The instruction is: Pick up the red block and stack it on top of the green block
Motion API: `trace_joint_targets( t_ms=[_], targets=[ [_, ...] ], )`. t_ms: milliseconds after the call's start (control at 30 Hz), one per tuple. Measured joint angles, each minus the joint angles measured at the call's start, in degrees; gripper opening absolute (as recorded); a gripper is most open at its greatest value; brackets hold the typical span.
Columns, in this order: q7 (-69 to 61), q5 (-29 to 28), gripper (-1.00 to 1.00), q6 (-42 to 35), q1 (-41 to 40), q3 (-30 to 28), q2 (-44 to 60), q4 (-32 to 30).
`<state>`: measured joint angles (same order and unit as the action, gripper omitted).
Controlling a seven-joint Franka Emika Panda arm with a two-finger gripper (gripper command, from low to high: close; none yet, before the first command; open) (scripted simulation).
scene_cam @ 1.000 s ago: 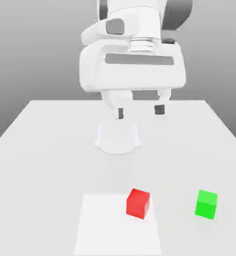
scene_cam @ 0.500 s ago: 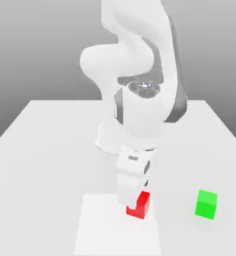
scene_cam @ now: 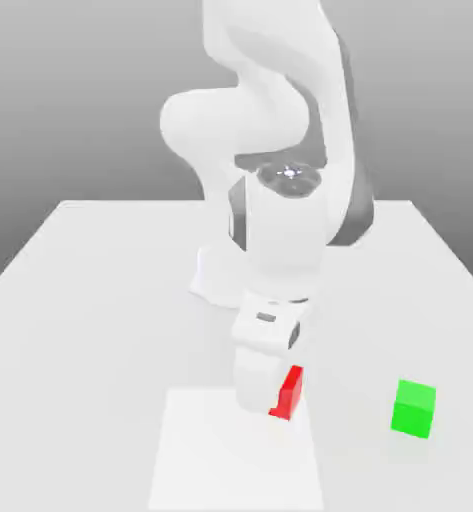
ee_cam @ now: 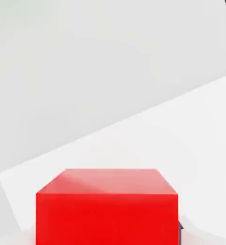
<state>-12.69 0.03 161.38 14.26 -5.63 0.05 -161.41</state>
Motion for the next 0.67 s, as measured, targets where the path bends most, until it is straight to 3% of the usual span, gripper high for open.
trace_joint_targets(
  t_ms=[100,367,533,567,667],
  targets=[
    [6.22,-0.25,-1.00,-3.03,0.67,3.54,-1.05,1.98],
    [26.26,0.00,-1.00,-9.63,17.08,8.04,-0.41,9.24],
    [29.59,-0.73,-1.00,-2.82,18.40,7.74,7.76,10.60],
    [29.79,-0.96,1.00,-0.91,18.43,7.61,9.78,10.71],
    [29.79,-0.96,1.00,-0.91,18.43,7.61,9.78,10.71]
  ],
)
